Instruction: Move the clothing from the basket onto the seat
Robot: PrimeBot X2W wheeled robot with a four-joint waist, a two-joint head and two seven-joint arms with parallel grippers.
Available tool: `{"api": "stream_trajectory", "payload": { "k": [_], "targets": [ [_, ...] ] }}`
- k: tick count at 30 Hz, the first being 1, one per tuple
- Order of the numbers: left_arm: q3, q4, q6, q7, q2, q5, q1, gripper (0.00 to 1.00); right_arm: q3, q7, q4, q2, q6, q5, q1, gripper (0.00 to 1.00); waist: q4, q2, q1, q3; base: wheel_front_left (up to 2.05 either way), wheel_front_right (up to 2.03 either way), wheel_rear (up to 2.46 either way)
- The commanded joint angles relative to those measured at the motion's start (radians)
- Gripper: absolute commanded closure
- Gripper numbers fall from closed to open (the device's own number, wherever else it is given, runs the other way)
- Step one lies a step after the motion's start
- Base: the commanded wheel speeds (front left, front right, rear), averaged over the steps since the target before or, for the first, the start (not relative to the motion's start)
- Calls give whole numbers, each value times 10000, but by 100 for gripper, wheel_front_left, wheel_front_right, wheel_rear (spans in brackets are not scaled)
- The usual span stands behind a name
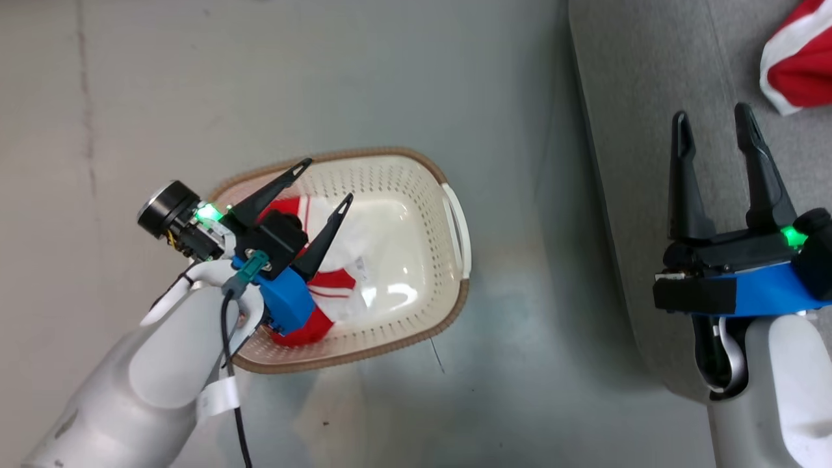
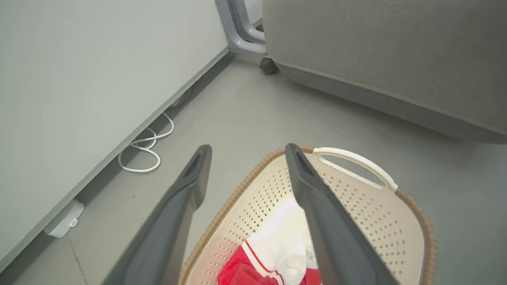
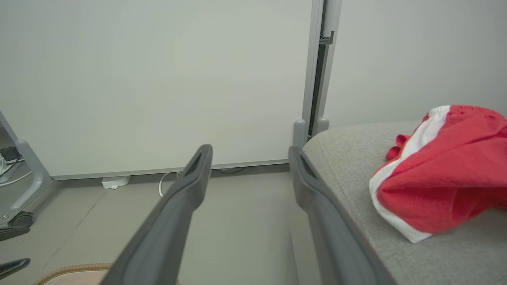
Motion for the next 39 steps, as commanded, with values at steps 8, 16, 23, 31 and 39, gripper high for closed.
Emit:
{"api": "stream_trajectory", "payload": {
  "k": [8,16,23,31,39],
  "targets": [
    [-2219,2089,-12,-26,121,-362,-1519,0,283,-5,-246,15,1,98,-718,0,-657,0,-2,1703,0,0,0],
    [-4260,4103,-12,359,-111,-499,-2738,0,448,-5,-475,14,1,28,-1200,0,-967,0,-2,2770,0,0,0],
    [-4990,5473,-12,1136,-234,-202,-3596,0,541,-5,-716,15,1,-2,-1404,0,-1187,0,-2,3622,0,0,0],
    [-5165,6377,-12,1949,-81,950,-4367,0,718,-5,-1128,16,1,-16,-1463,0,-1413,0,-2,4462,0,0,0],
    [-5182,6676,-12,3395,-561,1201,-4673,67,687,-5,-1451,14,1,-77,-1331,0,-1471,0,-2,4970,0,0,0]
  ]
}}
